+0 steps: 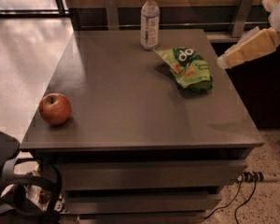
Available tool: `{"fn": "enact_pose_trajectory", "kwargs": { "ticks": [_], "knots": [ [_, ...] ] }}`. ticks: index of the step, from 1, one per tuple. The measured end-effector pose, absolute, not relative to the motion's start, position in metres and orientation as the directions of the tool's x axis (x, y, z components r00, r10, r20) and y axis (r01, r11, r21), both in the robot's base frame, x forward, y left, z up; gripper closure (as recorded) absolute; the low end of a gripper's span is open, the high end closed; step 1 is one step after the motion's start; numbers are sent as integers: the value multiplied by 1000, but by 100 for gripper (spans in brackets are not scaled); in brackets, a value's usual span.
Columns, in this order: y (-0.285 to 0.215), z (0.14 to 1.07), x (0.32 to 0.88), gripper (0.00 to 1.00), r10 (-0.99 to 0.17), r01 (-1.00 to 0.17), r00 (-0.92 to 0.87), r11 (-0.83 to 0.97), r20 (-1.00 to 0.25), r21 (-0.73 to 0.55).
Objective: Move blue plastic bottle near apple
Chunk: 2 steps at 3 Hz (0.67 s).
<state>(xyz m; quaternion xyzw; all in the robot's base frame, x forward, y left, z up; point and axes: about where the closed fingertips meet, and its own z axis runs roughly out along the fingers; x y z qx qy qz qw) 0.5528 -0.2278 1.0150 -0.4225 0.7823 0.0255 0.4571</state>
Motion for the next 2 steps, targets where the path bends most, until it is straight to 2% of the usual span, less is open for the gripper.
{"fn": "enact_pose_trajectory", "kwargs": {
  "ticks": [1, 2],
  "knots": [
    [-227, 1040, 606, 0, -506, -621, -145, 715, -850, -321],
    [-214, 1078, 655, 0, -424, -594, -63, 743, -904, -307]
  ]
}}
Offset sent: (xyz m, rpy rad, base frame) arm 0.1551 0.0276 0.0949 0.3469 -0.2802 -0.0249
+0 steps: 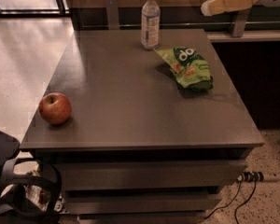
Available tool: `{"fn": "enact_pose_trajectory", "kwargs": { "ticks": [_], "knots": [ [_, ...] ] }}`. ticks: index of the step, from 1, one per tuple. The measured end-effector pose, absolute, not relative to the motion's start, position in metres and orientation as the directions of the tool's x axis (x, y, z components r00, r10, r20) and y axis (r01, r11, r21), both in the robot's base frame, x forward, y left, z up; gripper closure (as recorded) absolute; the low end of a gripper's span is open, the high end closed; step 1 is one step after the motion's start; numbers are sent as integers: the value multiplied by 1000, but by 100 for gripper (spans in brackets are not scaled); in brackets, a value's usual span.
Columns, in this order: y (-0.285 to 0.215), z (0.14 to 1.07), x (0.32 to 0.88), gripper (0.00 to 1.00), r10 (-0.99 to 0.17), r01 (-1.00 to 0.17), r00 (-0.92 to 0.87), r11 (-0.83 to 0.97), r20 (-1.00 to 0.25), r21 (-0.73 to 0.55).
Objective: Move blue plastic bottle near apple
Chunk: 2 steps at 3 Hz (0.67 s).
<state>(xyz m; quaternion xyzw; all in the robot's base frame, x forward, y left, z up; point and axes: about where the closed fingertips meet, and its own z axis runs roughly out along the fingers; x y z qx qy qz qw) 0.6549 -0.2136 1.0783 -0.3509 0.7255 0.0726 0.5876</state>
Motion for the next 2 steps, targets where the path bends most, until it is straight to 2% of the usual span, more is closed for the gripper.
{"fn": "enact_pose_trajectory", "kwargs": {
  "ticks": [1, 2],
  "knots": [
    [-214, 1076, 654, 0, -426, -596, -67, 742, -902, -306],
    [-201, 1073, 676, 0, -409, -602, -55, 742, -911, -296]
  ]
}}
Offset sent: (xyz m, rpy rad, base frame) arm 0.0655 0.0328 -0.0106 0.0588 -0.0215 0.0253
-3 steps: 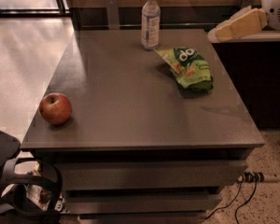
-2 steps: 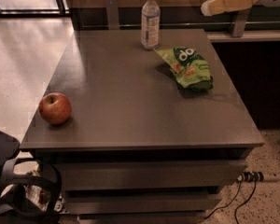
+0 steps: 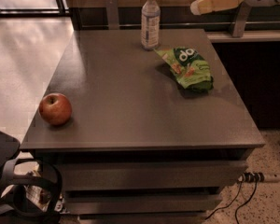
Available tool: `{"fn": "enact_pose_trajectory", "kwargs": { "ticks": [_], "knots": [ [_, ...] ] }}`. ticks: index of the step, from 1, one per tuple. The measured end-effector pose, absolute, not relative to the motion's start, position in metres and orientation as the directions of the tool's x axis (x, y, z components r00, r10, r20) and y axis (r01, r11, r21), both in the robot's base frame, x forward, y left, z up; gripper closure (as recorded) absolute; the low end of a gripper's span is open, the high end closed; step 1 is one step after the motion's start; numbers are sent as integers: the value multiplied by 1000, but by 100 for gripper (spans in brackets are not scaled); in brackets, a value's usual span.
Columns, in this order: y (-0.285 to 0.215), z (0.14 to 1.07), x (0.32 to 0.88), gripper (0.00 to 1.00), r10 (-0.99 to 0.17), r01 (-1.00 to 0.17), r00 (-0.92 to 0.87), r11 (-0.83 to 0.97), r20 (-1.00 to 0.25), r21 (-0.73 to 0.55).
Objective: Move blue plastic bottle near apple
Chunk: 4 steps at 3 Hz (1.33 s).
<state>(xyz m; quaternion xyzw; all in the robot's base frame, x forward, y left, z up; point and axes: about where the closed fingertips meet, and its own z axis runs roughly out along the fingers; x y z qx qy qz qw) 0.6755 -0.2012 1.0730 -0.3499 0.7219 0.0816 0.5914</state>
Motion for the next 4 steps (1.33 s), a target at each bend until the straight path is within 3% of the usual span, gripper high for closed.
{"fn": "enact_pose_trajectory", "kwargs": {
  "ticks": [4],
  "knots": [
    [-131, 1025, 789, 0, -324, -620, -55, 753, -944, -222]
  ]
}}
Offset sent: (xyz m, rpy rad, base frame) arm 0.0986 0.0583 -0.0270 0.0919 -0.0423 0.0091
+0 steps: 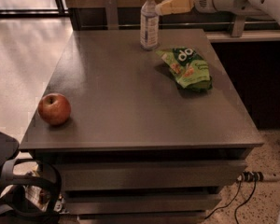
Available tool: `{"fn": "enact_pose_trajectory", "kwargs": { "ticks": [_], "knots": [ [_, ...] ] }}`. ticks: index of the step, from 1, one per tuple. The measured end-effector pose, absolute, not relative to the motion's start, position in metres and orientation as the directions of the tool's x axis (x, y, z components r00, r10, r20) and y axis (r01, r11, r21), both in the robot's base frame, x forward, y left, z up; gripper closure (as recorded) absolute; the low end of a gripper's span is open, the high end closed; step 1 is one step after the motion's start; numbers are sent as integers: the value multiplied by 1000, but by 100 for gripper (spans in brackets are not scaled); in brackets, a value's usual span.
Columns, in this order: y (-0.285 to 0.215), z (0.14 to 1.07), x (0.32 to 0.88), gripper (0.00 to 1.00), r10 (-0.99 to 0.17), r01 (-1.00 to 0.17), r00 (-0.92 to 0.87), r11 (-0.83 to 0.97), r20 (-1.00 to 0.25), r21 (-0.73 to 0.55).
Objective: Move blue plastic bottle near apple
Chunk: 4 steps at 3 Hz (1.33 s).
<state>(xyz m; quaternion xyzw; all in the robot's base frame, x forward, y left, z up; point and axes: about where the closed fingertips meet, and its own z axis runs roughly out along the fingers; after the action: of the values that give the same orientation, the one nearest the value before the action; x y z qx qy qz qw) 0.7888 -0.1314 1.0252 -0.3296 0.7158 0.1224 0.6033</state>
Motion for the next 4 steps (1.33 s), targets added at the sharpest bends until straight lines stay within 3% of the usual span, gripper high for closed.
{"fn": "enact_pose_trajectory", "kwargs": {
  "ticks": [4],
  "knots": [
    [-79, 961, 860, 0, -167, -693, -156, 721, -974, -12]
  ]
}}
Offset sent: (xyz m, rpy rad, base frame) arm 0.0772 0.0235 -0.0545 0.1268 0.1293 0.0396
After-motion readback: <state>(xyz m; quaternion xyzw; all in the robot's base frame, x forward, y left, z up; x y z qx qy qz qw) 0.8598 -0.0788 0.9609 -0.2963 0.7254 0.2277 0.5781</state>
